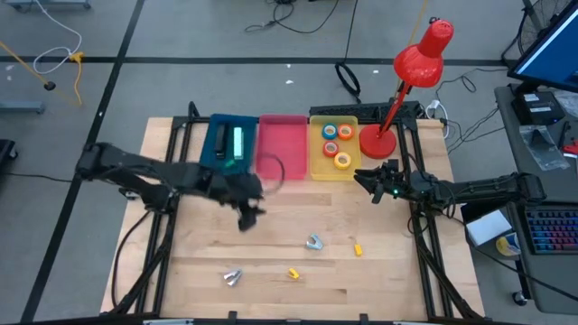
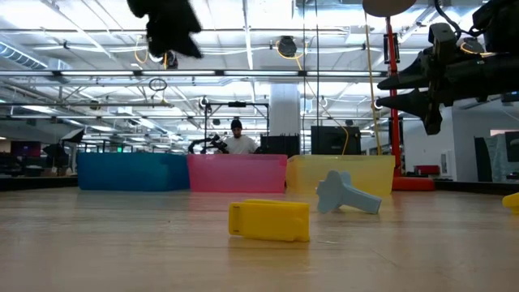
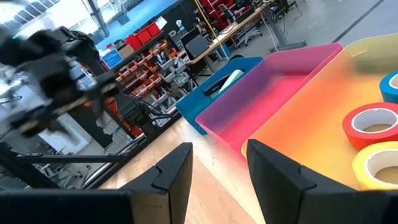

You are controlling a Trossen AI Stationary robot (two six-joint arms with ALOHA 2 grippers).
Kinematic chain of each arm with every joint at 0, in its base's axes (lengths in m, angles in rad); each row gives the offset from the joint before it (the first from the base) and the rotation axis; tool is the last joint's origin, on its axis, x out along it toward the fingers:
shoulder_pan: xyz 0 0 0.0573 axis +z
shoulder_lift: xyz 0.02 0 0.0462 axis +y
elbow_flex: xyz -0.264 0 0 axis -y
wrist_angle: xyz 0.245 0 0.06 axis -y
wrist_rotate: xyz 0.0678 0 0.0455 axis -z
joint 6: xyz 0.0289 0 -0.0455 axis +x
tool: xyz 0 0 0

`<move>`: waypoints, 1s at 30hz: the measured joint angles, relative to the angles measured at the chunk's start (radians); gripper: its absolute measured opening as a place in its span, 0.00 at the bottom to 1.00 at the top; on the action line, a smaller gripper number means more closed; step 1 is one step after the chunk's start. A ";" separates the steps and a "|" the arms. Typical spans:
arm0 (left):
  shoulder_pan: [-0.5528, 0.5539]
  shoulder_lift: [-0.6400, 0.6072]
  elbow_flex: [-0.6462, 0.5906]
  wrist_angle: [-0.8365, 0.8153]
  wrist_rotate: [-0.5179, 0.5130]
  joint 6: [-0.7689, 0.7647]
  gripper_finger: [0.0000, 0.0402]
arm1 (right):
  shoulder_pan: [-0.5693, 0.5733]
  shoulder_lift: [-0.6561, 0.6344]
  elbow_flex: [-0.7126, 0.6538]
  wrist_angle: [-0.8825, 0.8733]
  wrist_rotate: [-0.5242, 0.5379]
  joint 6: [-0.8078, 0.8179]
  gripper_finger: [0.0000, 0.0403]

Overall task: Pick and place Stapler, Stapler remover, tape
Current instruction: Put the bottom yellow stapler into the blue bin

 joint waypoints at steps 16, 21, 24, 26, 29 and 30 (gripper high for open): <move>-0.243 0.370 0.000 0.498 0.004 0.175 0.56 | 0.000 0.000 0.000 -0.013 0.000 -0.001 0.36; -0.273 0.462 0.034 0.522 0.010 0.175 0.56 | 0.000 0.000 0.000 -0.013 0.000 -0.001 0.36; -0.285 0.521 0.095 0.525 0.012 0.216 0.56 | 0.000 0.001 0.000 -0.014 0.000 -0.001 0.36; -0.291 0.568 0.143 0.522 0.023 0.258 0.56 | 0.000 0.000 0.000 -0.016 0.000 -0.001 0.36; -0.293 0.636 0.210 0.495 0.069 0.297 0.56 | 0.000 0.000 0.000 -0.014 -0.001 -0.001 0.36; -0.291 0.658 0.233 0.478 0.089 0.304 0.56 | 0.000 0.000 0.000 -0.015 -0.001 -0.001 0.36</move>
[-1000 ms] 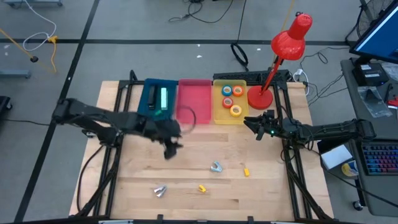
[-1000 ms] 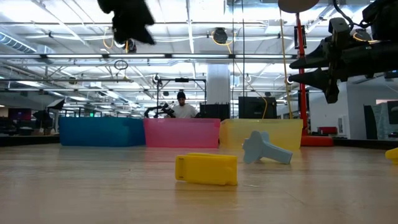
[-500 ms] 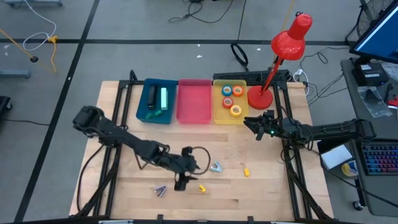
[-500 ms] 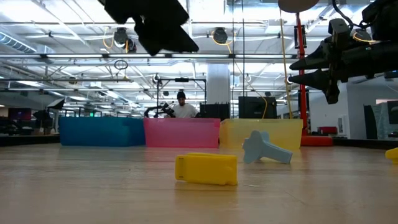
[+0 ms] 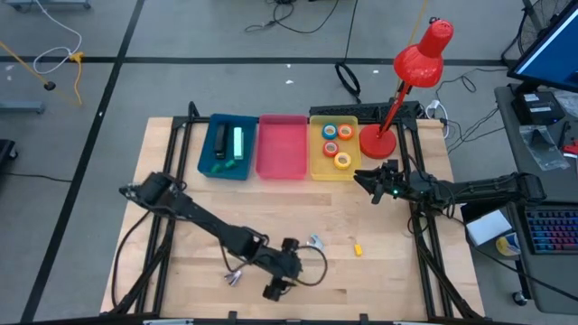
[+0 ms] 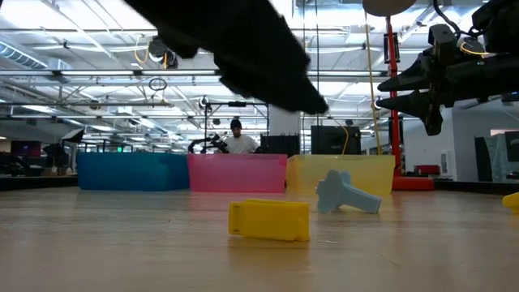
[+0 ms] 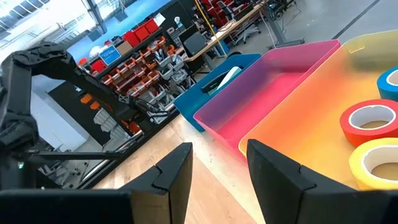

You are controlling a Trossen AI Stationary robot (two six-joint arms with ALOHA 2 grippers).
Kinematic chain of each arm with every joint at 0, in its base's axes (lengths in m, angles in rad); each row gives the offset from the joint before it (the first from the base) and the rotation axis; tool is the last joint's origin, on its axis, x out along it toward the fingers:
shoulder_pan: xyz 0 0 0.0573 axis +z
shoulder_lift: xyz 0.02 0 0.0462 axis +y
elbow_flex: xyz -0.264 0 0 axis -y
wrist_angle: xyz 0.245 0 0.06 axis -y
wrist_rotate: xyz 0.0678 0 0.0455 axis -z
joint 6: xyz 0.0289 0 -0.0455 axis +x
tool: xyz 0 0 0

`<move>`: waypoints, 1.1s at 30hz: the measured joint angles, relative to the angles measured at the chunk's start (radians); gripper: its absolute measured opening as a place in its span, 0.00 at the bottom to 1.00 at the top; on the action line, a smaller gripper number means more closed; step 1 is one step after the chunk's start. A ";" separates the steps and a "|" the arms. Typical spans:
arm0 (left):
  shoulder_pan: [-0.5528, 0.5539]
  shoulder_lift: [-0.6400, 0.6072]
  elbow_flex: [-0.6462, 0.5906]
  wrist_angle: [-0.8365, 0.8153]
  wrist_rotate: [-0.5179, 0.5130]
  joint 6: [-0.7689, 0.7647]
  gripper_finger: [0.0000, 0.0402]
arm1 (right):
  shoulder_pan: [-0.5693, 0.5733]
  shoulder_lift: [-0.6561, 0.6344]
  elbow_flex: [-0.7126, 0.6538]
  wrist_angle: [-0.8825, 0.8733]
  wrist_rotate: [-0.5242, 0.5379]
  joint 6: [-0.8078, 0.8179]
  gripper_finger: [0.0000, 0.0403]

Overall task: Pick and place Stapler, Stapler remover, tape
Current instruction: Put the bottom yellow stapler into the blue bin

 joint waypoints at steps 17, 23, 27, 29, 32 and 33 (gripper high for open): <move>0.063 0.054 0.047 -0.159 0.134 0.059 0.56 | 0.000 0.001 0.000 -0.027 -0.182 0.002 0.36; 0.061 0.054 0.047 -0.161 0.136 0.077 0.56 | 0.000 0.001 0.000 -0.027 -0.181 0.002 0.36; 0.055 0.064 0.048 -0.153 0.133 0.089 0.56 | 0.000 0.001 0.000 -0.027 -0.180 0.001 0.36; 0.055 0.074 0.048 -0.150 0.130 0.091 0.56 | 0.000 0.001 0.000 -0.028 -0.180 0.001 0.36; 0.057 0.097 0.048 -0.116 0.131 0.092 0.56 | 0.000 0.001 0.000 -0.031 -0.180 0.000 0.36; 0.058 0.100 0.048 -0.122 0.132 0.094 0.56 | 0.000 0.002 0.000 -0.032 -0.179 0.000 0.36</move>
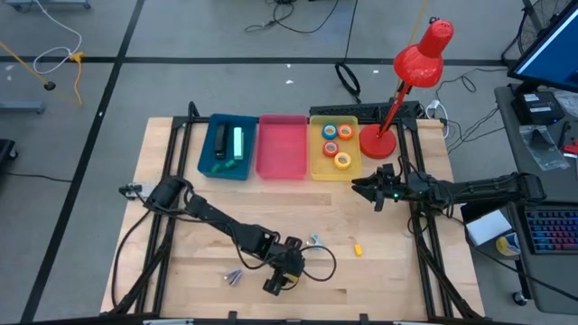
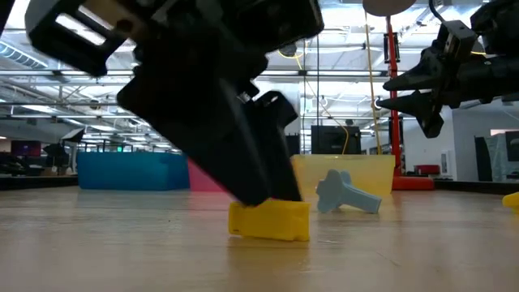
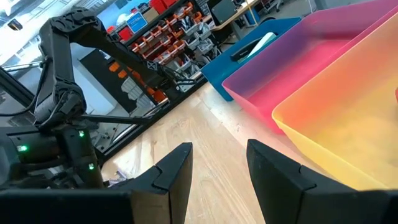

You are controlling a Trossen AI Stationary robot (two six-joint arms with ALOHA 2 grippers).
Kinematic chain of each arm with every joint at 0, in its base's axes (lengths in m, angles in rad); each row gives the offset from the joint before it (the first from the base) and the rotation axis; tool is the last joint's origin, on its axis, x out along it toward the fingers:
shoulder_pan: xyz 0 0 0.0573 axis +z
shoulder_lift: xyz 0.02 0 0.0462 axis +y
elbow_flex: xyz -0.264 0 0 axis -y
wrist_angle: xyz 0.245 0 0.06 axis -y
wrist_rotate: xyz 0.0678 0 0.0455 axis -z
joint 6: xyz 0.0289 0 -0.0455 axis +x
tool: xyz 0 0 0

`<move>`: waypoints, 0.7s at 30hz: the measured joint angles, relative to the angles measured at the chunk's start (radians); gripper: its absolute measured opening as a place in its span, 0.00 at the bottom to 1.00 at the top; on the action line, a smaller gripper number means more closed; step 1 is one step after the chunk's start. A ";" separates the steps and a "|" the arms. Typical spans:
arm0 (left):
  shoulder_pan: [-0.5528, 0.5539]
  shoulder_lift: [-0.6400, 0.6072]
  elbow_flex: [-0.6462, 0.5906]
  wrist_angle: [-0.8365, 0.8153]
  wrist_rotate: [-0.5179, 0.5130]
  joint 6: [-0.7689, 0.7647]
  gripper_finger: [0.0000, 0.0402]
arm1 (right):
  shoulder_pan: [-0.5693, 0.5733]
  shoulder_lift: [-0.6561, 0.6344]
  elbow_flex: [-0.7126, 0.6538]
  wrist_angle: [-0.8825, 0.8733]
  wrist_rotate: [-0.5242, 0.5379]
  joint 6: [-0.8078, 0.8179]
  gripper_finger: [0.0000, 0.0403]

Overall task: Pick and place Stapler, Stapler remover, tape
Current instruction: Put the bottom yellow stapler into the blue bin

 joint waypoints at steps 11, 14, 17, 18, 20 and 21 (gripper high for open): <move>0.017 0.049 0.002 0.036 0.071 0.021 0.55 | 0.000 0.009 0.000 -0.020 0.001 0.015 0.36; 0.019 0.048 0.002 0.014 0.068 0.032 0.52 | 0.000 0.012 0.000 -0.021 0.000 0.025 0.36; 0.020 0.048 0.002 0.005 0.079 0.024 0.44 | 0.000 0.012 0.000 -0.020 0.000 0.025 0.36; 0.022 0.048 0.002 0.002 0.082 0.020 0.41 | 0.000 0.012 0.000 -0.020 0.000 0.026 0.36; 0.026 0.048 0.002 -0.004 0.083 0.020 0.35 | 0.000 0.012 0.000 -0.019 0.000 0.026 0.36; 0.028 0.048 0.002 -0.008 0.083 0.020 0.31 | 0.000 0.012 0.000 -0.019 0.000 0.026 0.36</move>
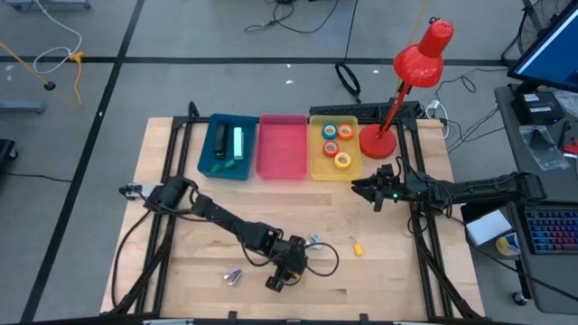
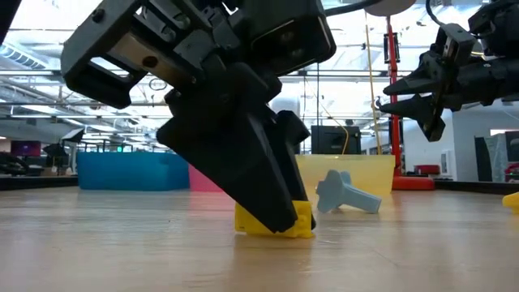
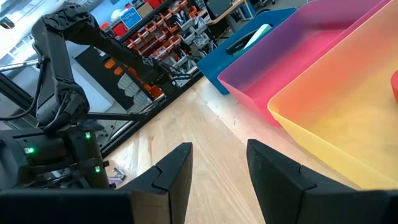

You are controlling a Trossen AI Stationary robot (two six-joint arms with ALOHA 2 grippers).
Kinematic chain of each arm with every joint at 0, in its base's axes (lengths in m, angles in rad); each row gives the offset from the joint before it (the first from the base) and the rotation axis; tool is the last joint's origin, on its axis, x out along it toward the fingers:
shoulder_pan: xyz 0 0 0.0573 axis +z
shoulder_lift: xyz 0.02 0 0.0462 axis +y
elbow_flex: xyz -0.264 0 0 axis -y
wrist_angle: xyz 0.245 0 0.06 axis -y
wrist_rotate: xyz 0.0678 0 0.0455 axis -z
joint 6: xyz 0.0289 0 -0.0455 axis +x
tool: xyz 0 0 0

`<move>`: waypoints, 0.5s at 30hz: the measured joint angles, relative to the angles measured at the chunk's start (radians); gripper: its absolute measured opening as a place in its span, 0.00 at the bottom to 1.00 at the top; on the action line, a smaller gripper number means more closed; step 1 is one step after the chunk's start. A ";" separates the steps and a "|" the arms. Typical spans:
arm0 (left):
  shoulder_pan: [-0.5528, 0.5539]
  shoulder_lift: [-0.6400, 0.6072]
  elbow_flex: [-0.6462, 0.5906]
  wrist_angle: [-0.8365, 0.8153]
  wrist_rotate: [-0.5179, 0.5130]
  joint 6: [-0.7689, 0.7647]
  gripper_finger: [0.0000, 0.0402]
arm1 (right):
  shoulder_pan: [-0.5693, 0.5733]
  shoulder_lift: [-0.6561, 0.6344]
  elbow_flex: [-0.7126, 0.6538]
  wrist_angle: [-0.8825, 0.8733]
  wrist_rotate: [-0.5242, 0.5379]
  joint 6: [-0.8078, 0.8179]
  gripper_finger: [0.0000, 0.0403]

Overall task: Pick and place Stapler, Stapler remover, tape
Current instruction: Put the bottom yellow stapler into the blue bin

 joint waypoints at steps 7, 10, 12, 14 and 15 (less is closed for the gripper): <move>0.011 -0.002 0.000 -0.021 0.025 -0.015 0.15 | 0.000 0.000 0.000 0.000 0.000 0.000 0.36; 0.023 -0.027 -0.001 -0.083 0.025 -0.033 0.13 | 0.000 0.000 0.000 0.000 0.000 0.000 0.36; 0.036 -0.051 -0.003 -0.146 0.005 -0.057 0.14 | 0.000 0.000 0.000 0.000 0.000 0.000 0.36; 0.053 -0.088 -0.006 -0.232 -0.046 -0.091 0.17 | 0.000 0.000 0.000 0.000 0.000 0.000 0.36; 0.064 -0.111 -0.006 -0.275 -0.074 -0.105 0.18 | 0.000 0.000 0.000 0.001 0.000 0.000 0.36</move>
